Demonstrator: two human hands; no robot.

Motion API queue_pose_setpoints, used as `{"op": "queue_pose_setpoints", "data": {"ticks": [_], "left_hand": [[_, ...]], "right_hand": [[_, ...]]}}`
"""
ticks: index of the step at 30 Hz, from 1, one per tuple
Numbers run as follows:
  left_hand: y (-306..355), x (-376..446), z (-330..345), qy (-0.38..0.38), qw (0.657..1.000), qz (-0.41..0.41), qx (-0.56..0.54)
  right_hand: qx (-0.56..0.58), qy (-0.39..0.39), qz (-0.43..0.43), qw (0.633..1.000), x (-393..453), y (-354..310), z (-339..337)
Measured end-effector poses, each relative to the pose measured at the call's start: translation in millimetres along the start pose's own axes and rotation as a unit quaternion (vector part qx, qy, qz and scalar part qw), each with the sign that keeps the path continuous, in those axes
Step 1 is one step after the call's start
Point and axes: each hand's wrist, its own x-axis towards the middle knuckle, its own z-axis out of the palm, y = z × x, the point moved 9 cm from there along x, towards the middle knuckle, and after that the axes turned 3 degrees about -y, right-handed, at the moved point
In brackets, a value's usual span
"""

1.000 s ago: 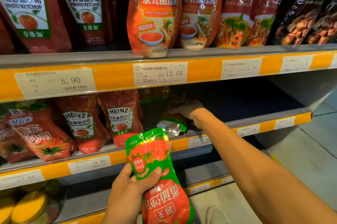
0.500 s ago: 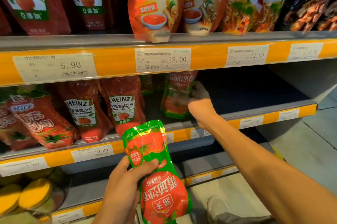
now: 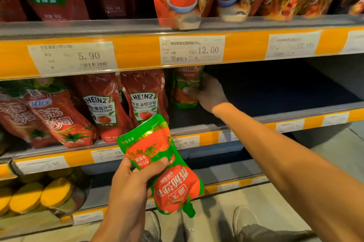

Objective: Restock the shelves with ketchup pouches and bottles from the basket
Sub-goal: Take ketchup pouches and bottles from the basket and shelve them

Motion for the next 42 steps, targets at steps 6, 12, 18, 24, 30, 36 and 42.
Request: {"op": "queue_pose_setpoints", "data": {"ticks": [6,12,18,24,30,36,42], "left_hand": [[1,1,3,-0.010,1.000,-0.005,-0.004],[3,3,0,-0.015,1.000,-0.004,-0.008],[5,3,-1,-0.016,1.000,0.000,-0.014],[12,0,4,-0.011,0.998,0.022,-0.050],[22,-5,10,-0.002,0.998,0.040,-0.038],[20,-9,23,0.012,0.998,0.024,-0.057],[19,-17,51,-0.028,0.991,0.006,-0.132]], "right_hand": [[-0.025,-0.031,-0.009,0.999,12,-9,16],[-0.087,-0.030,-0.009,0.996,8,1,14],[-0.108,-0.008,-0.003,0.994,24,-4,25],[-0.093,0.017,0.046,0.995,-3,-5,7],[0.178,0.064,0.148,0.971,-143,-1,-37],[0.324,-0.125,0.376,0.859,-290,6,14],[0.428,-0.090,0.409,0.801,-292,3,41]]}}
